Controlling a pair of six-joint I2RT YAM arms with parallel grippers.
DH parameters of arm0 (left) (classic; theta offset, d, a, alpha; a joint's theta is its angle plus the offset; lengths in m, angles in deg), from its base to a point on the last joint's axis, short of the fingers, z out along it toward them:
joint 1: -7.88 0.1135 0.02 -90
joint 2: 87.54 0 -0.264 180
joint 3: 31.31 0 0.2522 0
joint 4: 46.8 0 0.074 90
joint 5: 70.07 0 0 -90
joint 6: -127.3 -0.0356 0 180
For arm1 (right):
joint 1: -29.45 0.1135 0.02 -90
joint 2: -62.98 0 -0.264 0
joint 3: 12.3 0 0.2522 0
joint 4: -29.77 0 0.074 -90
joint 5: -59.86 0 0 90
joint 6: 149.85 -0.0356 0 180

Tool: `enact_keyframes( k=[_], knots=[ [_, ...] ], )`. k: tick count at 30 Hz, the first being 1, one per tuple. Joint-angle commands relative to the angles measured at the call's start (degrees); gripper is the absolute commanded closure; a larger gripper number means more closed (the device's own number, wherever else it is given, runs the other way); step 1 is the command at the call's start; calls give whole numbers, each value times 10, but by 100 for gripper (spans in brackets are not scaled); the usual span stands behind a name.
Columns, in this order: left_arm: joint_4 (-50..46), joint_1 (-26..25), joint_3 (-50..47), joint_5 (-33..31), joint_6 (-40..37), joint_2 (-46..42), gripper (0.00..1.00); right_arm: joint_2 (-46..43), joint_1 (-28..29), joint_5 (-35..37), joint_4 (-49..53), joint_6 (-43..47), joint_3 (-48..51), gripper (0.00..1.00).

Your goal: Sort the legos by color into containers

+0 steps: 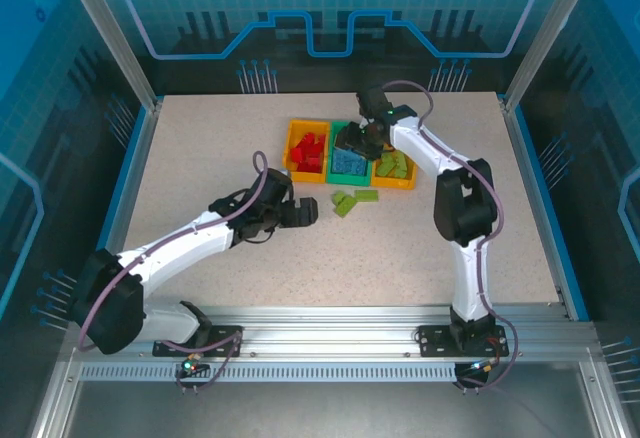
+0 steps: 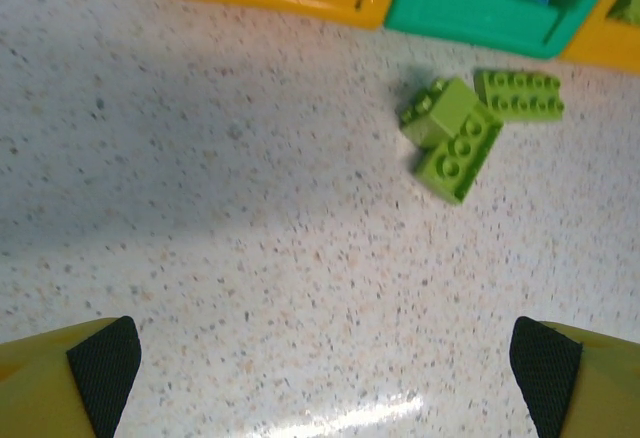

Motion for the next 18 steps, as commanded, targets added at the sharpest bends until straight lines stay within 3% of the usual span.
enact_keyframes(
  k=[1, 6, 10, 14, 18],
  knots=[
    [-11, -16, -11, -15, 8, -3, 1, 39, -13, -10, 47, -21, -74, 52],
    [-6, -34, 7, -14, 9, 30, 1, 97, -22, 0, 85, -25, -164, 44],
    [-1, -42, 52, -11, -12, 84, 2, 129, -25, -3, 109, -11, -217, 27],
    [-3, -47, 117, -6, -44, 160, 3, 118, -27, -9, 113, -2, -221, 13],
    [9, -48, 178, 1, -92, 223, 4, 91, -27, -19, 109, 11, -200, 9]
  ],
)
